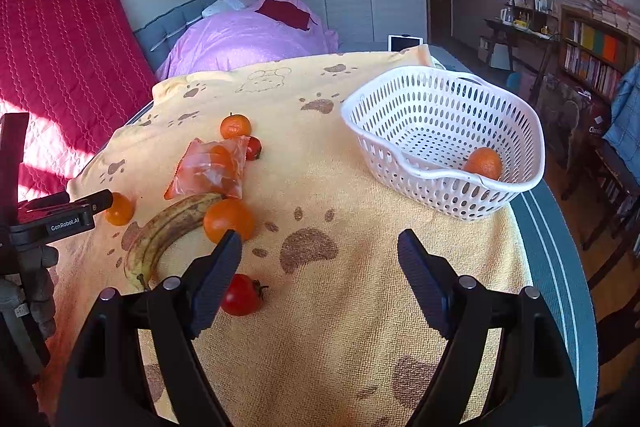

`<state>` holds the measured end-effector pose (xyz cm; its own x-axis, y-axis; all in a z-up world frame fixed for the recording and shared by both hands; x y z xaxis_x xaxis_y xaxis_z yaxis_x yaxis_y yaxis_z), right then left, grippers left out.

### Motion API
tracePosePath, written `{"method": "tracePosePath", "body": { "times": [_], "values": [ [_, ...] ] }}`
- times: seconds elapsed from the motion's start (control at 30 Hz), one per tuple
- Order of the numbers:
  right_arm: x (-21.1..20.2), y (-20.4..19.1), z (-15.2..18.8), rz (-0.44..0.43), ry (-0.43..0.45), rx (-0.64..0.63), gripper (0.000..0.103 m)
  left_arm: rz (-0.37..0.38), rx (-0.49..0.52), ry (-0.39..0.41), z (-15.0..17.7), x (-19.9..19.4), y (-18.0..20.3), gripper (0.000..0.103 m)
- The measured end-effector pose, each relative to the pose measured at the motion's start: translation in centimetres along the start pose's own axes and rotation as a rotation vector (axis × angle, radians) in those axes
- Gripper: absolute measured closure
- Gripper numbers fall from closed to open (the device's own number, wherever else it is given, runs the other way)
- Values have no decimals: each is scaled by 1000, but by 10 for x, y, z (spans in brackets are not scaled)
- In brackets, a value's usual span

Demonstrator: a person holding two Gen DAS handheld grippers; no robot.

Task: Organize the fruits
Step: 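Grasp the second large orange with the left tool, then grasp the red tomato with the right tool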

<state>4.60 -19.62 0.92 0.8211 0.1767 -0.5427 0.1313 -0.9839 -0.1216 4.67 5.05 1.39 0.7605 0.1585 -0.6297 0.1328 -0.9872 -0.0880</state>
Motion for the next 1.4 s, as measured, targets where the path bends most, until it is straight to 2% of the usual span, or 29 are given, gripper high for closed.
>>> {"method": "tracePosePath", "body": {
  "times": [0.23,0.3,0.53,0.67,0.8,1.0,1.17,1.3,1.4],
  "values": [
    [4,0,4,-26,-20,18,21,32,0,-22,4,12,4,10],
    [5,1,5,-38,-27,29,21,42,-2,-32,3,18,5,20],
    [6,2,8,-61,-37,45,21,109,-35,-78,11,31,10,41],
    [6,-3,9,-104,-43,40,21,151,-36,-65,13,27,13,58],
    [6,-7,12,-128,-57,21,21,150,-45,-41,14,23,12,58],
    [6,-28,15,-186,-85,-56,24,135,-55,38,8,9,8,58],
    [12,-45,22,-176,-130,-140,46,131,-15,72,8,2,16,58],
    [22,-42,26,-153,-171,-137,53,138,7,82,9,0,21,58],
    [26,-40,27,-169,-196,-121,54,147,4,78,9,1,21,58]
  ]
}}
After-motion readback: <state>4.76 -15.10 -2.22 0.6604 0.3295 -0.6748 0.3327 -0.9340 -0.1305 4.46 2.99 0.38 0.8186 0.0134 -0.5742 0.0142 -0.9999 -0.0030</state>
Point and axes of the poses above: each gripper's, at about its wrist camera, not at the fingertips, and x roughly the way its jaws point, y to its right, z to its underside, the point moved 4 cm from there along x, roughly the way its jaws point, and after that the axes turned 6 degrees about y, right-handed, at the moved point
